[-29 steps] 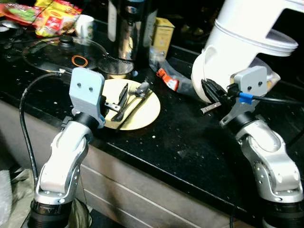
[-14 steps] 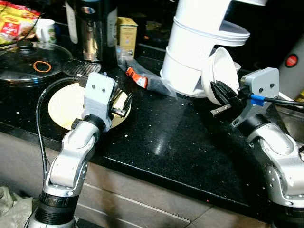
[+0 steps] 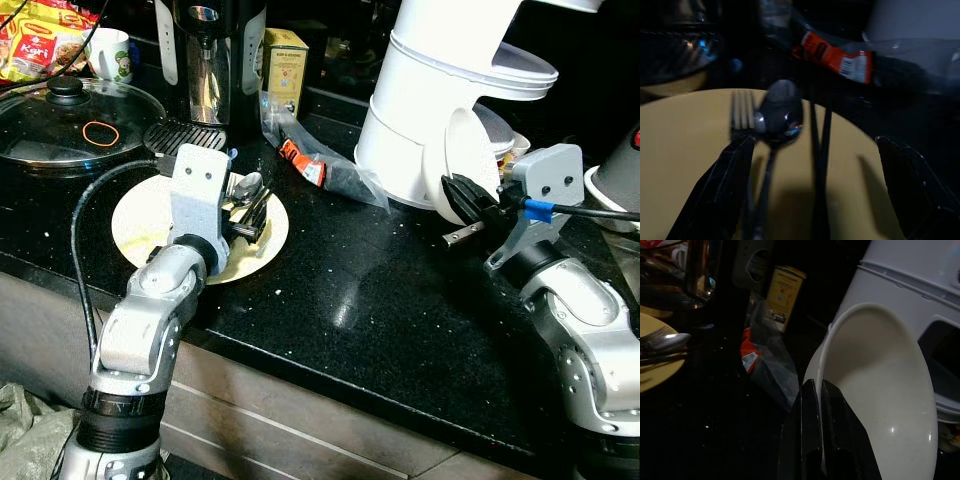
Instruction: Kitchen organization
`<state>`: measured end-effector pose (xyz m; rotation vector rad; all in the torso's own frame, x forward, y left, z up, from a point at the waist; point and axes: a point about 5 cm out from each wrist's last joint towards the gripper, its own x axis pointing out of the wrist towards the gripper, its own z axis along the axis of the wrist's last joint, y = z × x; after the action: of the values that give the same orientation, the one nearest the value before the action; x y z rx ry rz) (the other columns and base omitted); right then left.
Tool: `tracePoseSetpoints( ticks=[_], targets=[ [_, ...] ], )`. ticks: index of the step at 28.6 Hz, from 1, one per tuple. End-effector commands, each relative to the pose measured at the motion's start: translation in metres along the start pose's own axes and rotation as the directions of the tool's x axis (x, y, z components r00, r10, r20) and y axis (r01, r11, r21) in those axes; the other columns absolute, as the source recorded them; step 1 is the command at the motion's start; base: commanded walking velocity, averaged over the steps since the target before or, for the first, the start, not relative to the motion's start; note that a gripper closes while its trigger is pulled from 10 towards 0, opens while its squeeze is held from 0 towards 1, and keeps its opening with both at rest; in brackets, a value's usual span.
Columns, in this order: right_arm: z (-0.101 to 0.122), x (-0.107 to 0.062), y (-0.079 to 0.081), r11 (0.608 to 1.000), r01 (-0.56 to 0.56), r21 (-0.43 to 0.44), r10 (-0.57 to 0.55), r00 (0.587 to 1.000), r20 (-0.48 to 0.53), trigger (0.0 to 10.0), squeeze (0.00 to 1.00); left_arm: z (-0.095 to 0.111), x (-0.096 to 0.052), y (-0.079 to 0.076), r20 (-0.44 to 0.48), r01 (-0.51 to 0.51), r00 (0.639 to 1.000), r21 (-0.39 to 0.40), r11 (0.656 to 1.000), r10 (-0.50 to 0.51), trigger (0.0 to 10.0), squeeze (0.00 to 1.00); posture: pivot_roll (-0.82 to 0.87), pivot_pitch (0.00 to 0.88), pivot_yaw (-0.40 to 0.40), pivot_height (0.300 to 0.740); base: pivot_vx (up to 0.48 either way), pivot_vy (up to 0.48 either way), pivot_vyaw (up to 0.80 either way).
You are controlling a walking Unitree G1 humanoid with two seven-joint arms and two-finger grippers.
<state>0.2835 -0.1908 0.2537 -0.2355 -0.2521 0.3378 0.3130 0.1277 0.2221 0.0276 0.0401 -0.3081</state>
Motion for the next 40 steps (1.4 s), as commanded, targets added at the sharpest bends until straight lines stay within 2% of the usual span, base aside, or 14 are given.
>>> tracePoseSetpoints(
  ticks=[1, 4, 11, 12, 13, 14, 16, 17, 18, 26, 40],
  targets=[
    [0.004, -0.001, 0.003, 1.0, -0.014, -0.005, 0.015, 1.0, 0.009, 10.0, 0.0, -0.011, 0.001, -0.004, -0.066, 0.025, 0.997, -0.03, 0.999, -0.027, 10.0, 0.0, 0.09, 0.011, -0.159, 0.74, 0.0, 0.0, 0.0],
    [0.004, -0.001, 0.003, 1.0, -0.015, 0.001, 0.015, 1.0, 0.01, 10.0, 0.0, -0.006, 0.001, -0.006, -0.089, 0.042, 0.995, -0.004, 0.999, -0.042, 10.0, 0.0, 0.09, 0.013, -0.157, 0.74, 0.0, 0.0, 0.0],
    [0.005, 0.0, 0.002, 1.0, -0.007, 0.002, 0.007, 1.0, 0.009, 10.0, 0.0, -0.001, -0.002, -0.005, -0.146, 0.046, 0.988, -0.004, 0.999, -0.046, 10.0, 0.0, 0.1, 0.014, -0.156, 0.74, 0.0, 0.0, 0.0],
    [0.004, 0.0, 0.001, 1.0, -0.006, 0.001, 0.006, 1.0, 0.006, 10.0, 0.0, -0.001, -0.004, -0.005, -0.177, 0.05, 0.983, -0.007, 0.999, -0.051, 9.9, 0.0, 0.1, 0.014, -0.156, 0.74, 0.0, 0.0, 0.0],
    [0.004, 0.0, 0.001, 1.0, -0.005, 0.0, 0.005, 1.0, 0.005, 10.0, 0.0, -0.002, -0.005, -0.005, -0.194, 0.051, 0.98, -0.009, 0.999, -0.052, 7.0, 0.0, 0.1, 0.014, -0.156, 0.74, 0.0, 0.0, 0.0],
    [0.004, 0.0, 0.001, 1.0, -0.005, 0.0, 0.005, 1.0, 0.005, 10.0, 0.0, -0.002, -0.005, -0.005, -0.194, 0.051, 0.98, -0.009, 0.999, -0.052, 7.0, 0.0, 0.1, 0.014, -0.156, 0.74, 0.0, 0.0, 0.0],
    [0.004, 0.0, 0.001, 1.0, -0.004, -0.001, 0.004, 1.0, 0.004, 10.0, 0.0, -0.002, -0.007, -0.004, -0.213, 0.05, 0.976, -0.012, 0.999, -0.051, 2.1, 0.0, 0.1, 0.014, -0.154, 0.74, 0.0, 0.0, 0.0],
    [0.004, 0.0, 0.001, 1.0, -0.004, -0.001, 0.004, 1.0, 0.004, 10.0, 0.0, -0.002, -0.007, -0.004, -0.213, 0.05, 0.976, -0.012, 0.999, -0.051, 2.1, 0.0, 0.1, 0.014, -0.154, 0.74, 0.0, 0.0, 0.0],
    [0.004, -0.001, 0.001, 1.0, -0.003, -0.002, 0.003, 1.0, 0.004, 10.0, 0.0, -0.003, -0.008, -0.003, -0.223, 0.041, 0.974, -0.024, 0.999, -0.045, 0.0, 0.0, 0.1, 0.014, -0.154, 0.74, 0.0, 0.0, 0.0],
    [0.004, -0.001, -0.001, 1.0, 0.001, -0.006, -0.001, 1.0, 0.003, 10.0, 0.0, -0.01, -0.01, -0.002, -0.283, 0.031, 0.958, -0.055, 0.998, -0.045, 0.0, 0.0, 0.1, 0.003, -0.155, 0.74, 0.0, 0.0, 0.0],
    [0.007, 0.002, -0.003, 1.0, 0.002, -0.015, -0.002, 1.0, 0.007, 10.0, 0.0, -0.012, -0.011, -0.002, -0.304, 0.025, 0.952, -0.078, 0.997, -0.048, 0.0, 0.0, 0.1, 0.0, -0.159, 0.74, 0.0, 0.0, 0.0]
  ],
)
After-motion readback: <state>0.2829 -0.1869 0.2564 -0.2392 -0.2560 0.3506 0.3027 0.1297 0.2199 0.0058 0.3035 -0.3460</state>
